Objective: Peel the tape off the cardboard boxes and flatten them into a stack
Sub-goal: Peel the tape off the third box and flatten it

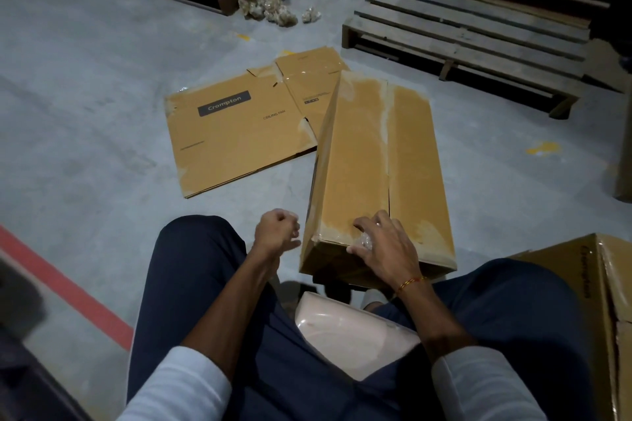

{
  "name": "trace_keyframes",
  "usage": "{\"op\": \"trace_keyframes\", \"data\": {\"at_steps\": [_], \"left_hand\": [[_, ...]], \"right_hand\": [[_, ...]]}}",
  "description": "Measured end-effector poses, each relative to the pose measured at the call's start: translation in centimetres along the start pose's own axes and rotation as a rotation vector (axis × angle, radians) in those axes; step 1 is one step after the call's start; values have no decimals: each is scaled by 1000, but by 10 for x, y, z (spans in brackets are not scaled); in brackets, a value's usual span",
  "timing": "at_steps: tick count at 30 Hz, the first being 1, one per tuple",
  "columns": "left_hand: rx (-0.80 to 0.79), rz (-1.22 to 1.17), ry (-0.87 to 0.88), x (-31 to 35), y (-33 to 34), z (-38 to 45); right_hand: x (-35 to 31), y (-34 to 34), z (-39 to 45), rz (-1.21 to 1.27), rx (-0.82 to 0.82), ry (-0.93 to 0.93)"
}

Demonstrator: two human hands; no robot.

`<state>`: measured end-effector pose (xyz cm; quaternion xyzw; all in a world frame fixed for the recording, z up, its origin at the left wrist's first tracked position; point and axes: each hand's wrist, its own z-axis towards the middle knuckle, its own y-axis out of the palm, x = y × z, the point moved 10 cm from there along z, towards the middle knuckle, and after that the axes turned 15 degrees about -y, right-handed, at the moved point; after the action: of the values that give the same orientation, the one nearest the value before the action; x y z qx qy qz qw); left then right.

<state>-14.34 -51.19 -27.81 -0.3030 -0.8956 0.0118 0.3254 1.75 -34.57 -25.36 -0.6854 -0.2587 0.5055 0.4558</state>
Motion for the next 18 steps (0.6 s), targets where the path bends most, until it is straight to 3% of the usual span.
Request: {"op": "trace_keyframes", "data": {"at_steps": [5, 12, 18], "left_hand": [[-63, 224, 35, -18, 31, -2], [-89, 184, -13, -20, 30, 5], [-59, 303, 33, -19, 19, 0]], "right_hand": [[-4, 2, 1, -18, 9, -2], [-4, 4, 3, -12, 0, -13], [-8, 9, 8, -5, -9, -13]]}}
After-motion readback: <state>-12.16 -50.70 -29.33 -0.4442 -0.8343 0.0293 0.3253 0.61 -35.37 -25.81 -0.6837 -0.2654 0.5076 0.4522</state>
